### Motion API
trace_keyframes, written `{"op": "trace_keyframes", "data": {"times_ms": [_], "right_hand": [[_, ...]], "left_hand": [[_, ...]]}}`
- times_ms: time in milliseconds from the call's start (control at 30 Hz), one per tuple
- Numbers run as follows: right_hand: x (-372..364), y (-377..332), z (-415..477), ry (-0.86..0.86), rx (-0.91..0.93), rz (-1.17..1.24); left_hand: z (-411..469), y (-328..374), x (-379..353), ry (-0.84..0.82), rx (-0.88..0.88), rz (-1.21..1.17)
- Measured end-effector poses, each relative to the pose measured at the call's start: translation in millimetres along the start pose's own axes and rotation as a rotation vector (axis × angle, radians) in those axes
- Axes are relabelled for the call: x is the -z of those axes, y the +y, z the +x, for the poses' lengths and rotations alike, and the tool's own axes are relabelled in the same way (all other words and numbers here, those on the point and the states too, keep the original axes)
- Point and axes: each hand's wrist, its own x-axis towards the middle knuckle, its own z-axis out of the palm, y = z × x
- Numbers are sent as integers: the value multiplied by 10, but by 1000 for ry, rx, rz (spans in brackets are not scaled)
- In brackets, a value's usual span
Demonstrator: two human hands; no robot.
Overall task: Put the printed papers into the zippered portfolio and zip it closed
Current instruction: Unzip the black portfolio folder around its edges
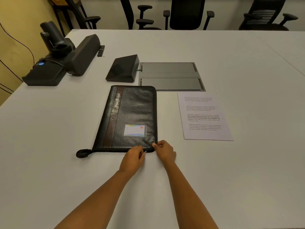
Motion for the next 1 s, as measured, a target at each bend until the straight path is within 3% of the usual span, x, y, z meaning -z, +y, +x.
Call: {"op": "trace_keyframes", "data": {"times_ms": [233,467,833,1000], "right_hand": [[-15,7,12,-26,-3,-13],[-42,-12,-10,15,-14,-4],[-65,3,3,22,-9,7],[-85,168,-117,65,176,14]], "left_hand": [[-30,265,-195,123,252,-148],[-3,147,-68,81,89,-33],[-25,119,-112,114,76,-39],[-6,47,-82,57,44,-90]]}}
